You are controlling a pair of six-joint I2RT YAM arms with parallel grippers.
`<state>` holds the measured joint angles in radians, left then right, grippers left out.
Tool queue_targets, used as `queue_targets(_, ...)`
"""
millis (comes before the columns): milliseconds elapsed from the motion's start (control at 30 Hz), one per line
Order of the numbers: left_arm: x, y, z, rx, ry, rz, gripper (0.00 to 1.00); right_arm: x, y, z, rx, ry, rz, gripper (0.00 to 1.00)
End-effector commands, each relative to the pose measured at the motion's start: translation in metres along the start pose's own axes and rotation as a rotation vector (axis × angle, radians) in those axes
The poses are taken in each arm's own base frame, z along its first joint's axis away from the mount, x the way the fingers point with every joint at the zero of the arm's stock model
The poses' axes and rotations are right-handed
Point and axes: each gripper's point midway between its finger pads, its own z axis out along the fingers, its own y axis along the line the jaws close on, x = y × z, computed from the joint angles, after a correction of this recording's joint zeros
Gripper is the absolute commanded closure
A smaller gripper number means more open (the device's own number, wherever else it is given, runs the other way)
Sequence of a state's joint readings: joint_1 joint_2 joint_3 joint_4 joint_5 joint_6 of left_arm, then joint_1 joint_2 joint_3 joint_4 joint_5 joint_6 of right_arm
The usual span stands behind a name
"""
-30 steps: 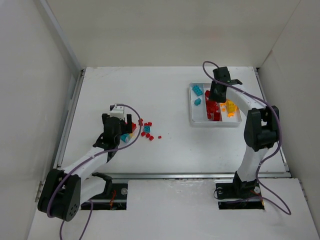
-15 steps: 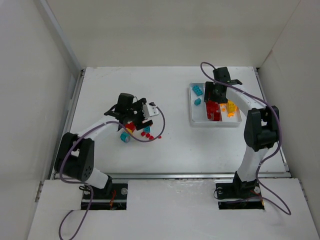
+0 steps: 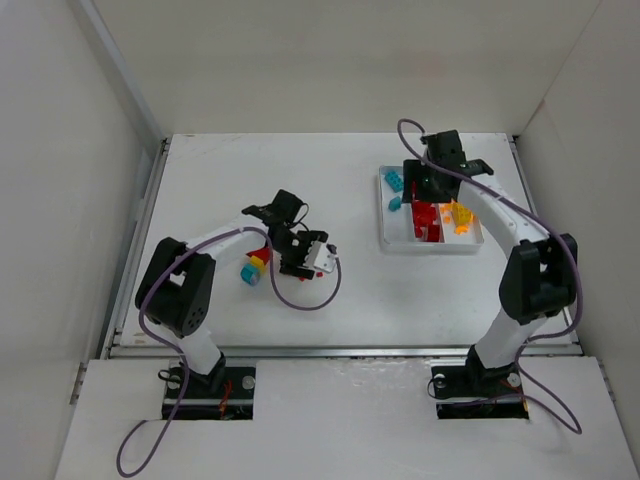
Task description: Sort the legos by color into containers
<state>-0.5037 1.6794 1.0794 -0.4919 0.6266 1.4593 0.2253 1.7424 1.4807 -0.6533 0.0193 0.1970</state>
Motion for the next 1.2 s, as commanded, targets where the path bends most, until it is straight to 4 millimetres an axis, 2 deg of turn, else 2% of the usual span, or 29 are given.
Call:
queue_targets(0,-0.006,-0.01,-0.004,0.076,0.015,0.105,0.4,0.016,0.049,-0.024,-0.132,-0.021,-0.138,0.28)
queue_targets(33,-0.004,-0.009,-0.005,0.075,0.024,0.114,0.4,0.022,0.057,-0.025,-0.147,-0.022,-0.183,0.28)
queue_targets(67,-0.001,-0.013,-0.006,0.085,0.041,0.098,0.42,0.032,0.077,-0.026,-0.196,-0.009,-0.218,0.28)
queue_targets(133,0.0,-0.016,-0.011,0.085,0.045,0.069,0.45,0.045,0.091,-0.022,-0.232,0.023,-0.256,0.28)
queue_targets(200,-0.009,-0.017,-0.022,0.06,0.018,0.04,0.45,0.067,0.11,-0.019,-0.267,0.087,-0.29,0.29)
queue_targets(267,-0.01,-0.023,-0.028,0.046,0.0,0.032,0.47,0.073,0.128,-0.012,-0.284,0.107,-0.312,0.29)
queue_targets(300,-0.007,-0.035,-0.027,0.061,0.001,0.022,0.47,0.08,0.134,-0.009,-0.292,0.123,-0.329,0.29)
queue_targets(333,-0.011,-0.037,-0.033,0.041,-0.001,0.036,0.47,0.084,0.152,-0.009,-0.313,0.128,-0.349,0.29)
queue_targets(367,-0.009,-0.039,-0.037,0.028,0.01,0.016,0.47,0.088,0.159,-0.008,-0.321,0.135,-0.354,0.3)
queue_targets(433,-0.017,-0.04,-0.049,-0.021,0.003,0.002,0.5,0.1,0.18,-0.009,-0.364,0.152,-0.382,0.3)
queue_targets(467,-0.012,-0.04,-0.056,-0.054,0.006,-0.055,0.52,0.103,0.187,-0.005,-0.372,0.154,-0.393,0.3)
queue_targets(500,-0.016,-0.036,-0.064,-0.09,-0.014,-0.076,0.53,0.108,0.195,-0.004,-0.39,0.16,-0.404,0.31)
queue_targets(533,-0.014,-0.04,-0.066,-0.108,-0.025,-0.118,0.57,0.115,0.205,-0.001,-0.407,0.155,-0.423,0.31)
queue_targets(567,-0.019,-0.028,-0.084,-0.21,-0.048,-0.13,0.57,0.123,0.205,0.008,-0.413,0.179,-0.425,0.33)
queue_targets(600,-0.024,-0.023,-0.093,-0.267,-0.073,-0.168,0.57,0.132,0.209,0.011,-0.414,0.198,-0.428,0.35)
queue_targets(633,-0.028,-0.021,-0.1,-0.323,-0.111,-0.306,0.57,0.138,0.211,0.014,-0.422,0.222,-0.418,0.37)
queue_targets(667,-0.035,-0.025,-0.11,-0.395,-0.139,-0.341,0.57,0.145,0.215,0.016,-0.429,0.243,-0.427,0.38)
queue_targets(700,-0.04,-0.01,-0.124,-0.507,-0.18,-0.353,0.57,0.148,0.224,0.017,-0.433,0.256,-0.425,0.4)
queue_targets(733,-0.038,-0.007,-0.133,-0.588,-0.186,-0.407,0.57,0.149,0.23,0.017,-0.43,0.254,-0.413,0.4)
queue_targets(767,-0.033,-0.017,-0.127,-0.626,-0.23,-0.576,0.57,0.154,0.235,0.016,-0.409,0.258,-0.421,0.41)
queue_targets(800,-0.047,-0.007,-0.154,-0.77,-0.31,-0.564,0.57,0.156,0.239,0.016,-0.398,0.263,-0.418,0.42)
queue_targets(833,-0.035,-0.003,-0.168,-0.896,-0.301,-0.649,0.61,0.155,0.245,0.013,-0.393,0.257,-0.395,0.42)
queue_targets(867,-0.025,-0.011,-0.165,-0.945,-0.315,-0.729,0.63,0.163,0.242,0.017,-0.354,0.276,-0.391,0.42)
queue_targets(900,-0.03,-0.013,-0.181,-1.032,-0.396,-0.815,0.63,0.166,0.25,0.012,-0.355,0.273,-0.39,0.42)
queue_targets(967,-0.015,-0.017,-0.197,-1.167,-0.394,-0.898,0.63,0.174,0.254,0.013,-0.333,0.285,-0.356,0.42)
queue_targets(1000,-0.011,-0.02,-0.199,-1.193,-0.397,-0.926,0.63,0.183,0.257,0.011,-0.325,0.294,-0.355,0.42)
queue_targets(1067,-0.009,-0.024,-0.207,-1.235,-0.408,-0.956,0.61,0.182,0.261,0.011,-0.302,0.278,-0.313,0.42)
queue_targets(1167,-0.005,-0.026,-0.208,-1.254,-0.404,-0.972,0.59,0.18,0.251,0.016,-0.232,0.255,-0.254,0.44)
